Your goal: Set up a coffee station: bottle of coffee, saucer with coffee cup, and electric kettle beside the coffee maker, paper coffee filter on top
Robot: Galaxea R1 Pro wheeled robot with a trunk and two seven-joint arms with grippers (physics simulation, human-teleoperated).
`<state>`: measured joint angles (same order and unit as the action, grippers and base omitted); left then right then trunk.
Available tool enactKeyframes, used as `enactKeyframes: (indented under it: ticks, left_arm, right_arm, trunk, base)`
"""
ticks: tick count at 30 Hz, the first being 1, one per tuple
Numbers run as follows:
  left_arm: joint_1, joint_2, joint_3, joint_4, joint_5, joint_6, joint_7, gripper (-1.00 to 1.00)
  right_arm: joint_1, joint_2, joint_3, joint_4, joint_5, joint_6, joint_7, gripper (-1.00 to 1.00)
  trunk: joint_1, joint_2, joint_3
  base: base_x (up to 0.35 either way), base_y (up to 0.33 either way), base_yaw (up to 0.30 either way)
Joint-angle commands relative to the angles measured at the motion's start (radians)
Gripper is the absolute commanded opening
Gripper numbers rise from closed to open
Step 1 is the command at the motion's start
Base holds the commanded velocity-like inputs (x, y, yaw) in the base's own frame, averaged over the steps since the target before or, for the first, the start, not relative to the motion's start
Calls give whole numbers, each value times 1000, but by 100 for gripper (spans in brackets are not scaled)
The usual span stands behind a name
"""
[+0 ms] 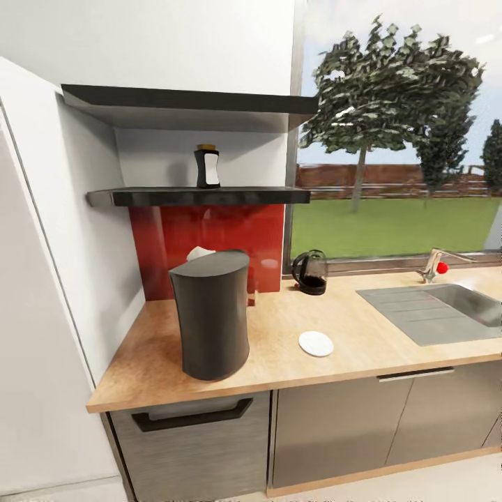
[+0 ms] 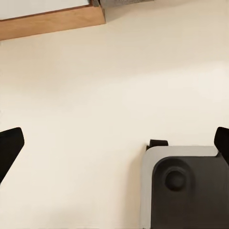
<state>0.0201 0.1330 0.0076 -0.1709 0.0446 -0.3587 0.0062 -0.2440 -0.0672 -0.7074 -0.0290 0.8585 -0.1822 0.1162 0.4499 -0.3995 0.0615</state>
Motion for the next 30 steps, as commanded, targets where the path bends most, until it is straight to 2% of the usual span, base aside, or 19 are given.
enactKeyframes:
  ticks: [1,3,6,8,9,11,12,14,16,19,20,21,24,29,30]
  left_arm:
    - [0,0,0,-4,5,-1,0,100]
    - [-3,0,0,-7,7,-2,0,100]
    - [-6,0,0,-9,7,-4,0,100]
    - [-9,0,0,-13,6,-5,-1,100]
    - [-10,0,0,-14,6,-5,-1,100]
    - [-11,0,0,-21,5,-7,-1,100]
    - [-12,0,0,-29,5,-8,-1,100]
    - [-12,1,-1,-47,5,-10,-2,100]
    - [-11,3,0,-77,6,-18,-3,100]
    - [-11,2,0,-99,7,-35,-4,100]
    - [-12,0,0,-111,7,-48,-4,100]
    - [-12,-2,0,-120,7,-53,-6,100]
    - [-12,-5,0,-148,5,-58,-5,100]
    - [-12,0,1,-203,5,-66,-5,100]
    - [-12,2,1,-250,7,-70,-4,100]
  right_arm:
    - [0,0,-2,0,3,-11,5,100]
    - [0,0,5,0,-26,-26,5,100]
    - [0,0,17,-1,-160,-38,5,100]
    - [0,-1,57,-1,-341,-41,5,100]
    - [0,-2,73,-1,-392,-41,5,100]
    - [0,-2,158,0,-569,-43,5,100]
    - [0,-2,204,0,-629,-43,5,100]
    - [0,-1,262,0,-689,-43,5,100]
    - [0,0,309,0,-738,-43,5,100]
    - [0,0,345,0,-780,-43,5,100]
    - [0,-1,370,0,-812,-43,5,100]
    - [0,-2,384,0,-824,-43,5,100]
    - [0,-1,401,0,-841,-42,5,100]
    - [0,11,408,0,-850,-42,5,100]
    - [0,16,408,0,-850,-42,5,100]
  trunk:
    - [0,-1,0]
    - [0,-1,0]
    - [0,-1,0]
    - [0,-1,0]
    - [0,-1,0]
    - [0,-1,0]
    - [0,-1,0]
    - [0,-1,0]
    - [0,-1,0]
    - [0,-1,0]
    - [0,-1,0]
    - [0,-1,0]
    - [0,-1,0]
    - [0,-1,0]
    - [0,-1,0]
  base:
    - [-206,0,0]
    - [-266,0,0]
    - [-305,0,0]
    - [-256,0,0]
    - [-218,0,0]
    - [-142,0,0]
    - [-73,0,0]
    - [-48,0,0]
    - [-20,0,0]
    - [-9,0,0]
    - [-3,0,0]
    - [-9,0,0]
    - [-97,0,0]
    - [-102,0,0]
    - [-23,0,0]
